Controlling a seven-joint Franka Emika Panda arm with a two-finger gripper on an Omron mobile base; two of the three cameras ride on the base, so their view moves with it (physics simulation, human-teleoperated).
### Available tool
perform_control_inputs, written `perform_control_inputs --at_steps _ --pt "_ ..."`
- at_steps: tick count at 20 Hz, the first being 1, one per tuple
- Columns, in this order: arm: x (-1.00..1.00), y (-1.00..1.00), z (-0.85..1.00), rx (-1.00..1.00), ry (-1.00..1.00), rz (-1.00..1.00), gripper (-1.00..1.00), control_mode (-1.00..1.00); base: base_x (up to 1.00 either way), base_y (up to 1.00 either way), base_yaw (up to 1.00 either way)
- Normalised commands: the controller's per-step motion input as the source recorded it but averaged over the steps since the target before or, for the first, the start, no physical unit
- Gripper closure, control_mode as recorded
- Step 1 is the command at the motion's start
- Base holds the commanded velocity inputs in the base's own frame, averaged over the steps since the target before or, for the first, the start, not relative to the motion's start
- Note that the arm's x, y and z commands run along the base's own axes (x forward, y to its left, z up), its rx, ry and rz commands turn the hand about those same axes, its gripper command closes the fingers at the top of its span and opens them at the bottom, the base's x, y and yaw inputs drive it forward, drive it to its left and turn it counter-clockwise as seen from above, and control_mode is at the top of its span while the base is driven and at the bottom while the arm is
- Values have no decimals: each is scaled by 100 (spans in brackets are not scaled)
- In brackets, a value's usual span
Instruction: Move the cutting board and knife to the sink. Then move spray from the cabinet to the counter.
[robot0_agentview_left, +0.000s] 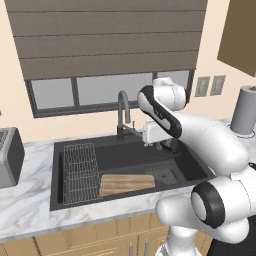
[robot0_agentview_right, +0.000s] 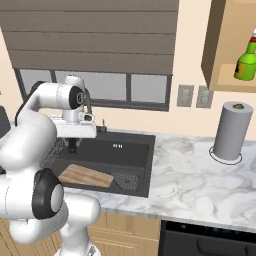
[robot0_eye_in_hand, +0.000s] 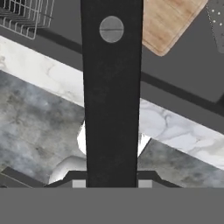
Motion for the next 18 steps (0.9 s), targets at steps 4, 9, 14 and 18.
perform_control_inputs --at_steps 4,9,14,18 --pt "39 -42 -32 0 0 20 100 -100 0 0 0" --pt "35 -30 -31 0 1 20 100 -100 0 0 0" --pt "35 -6 -29 -1 7 11 100 -100 0 0 0" --pt "32 -2 -35 -1 10 2 100 -100 0 0 0"
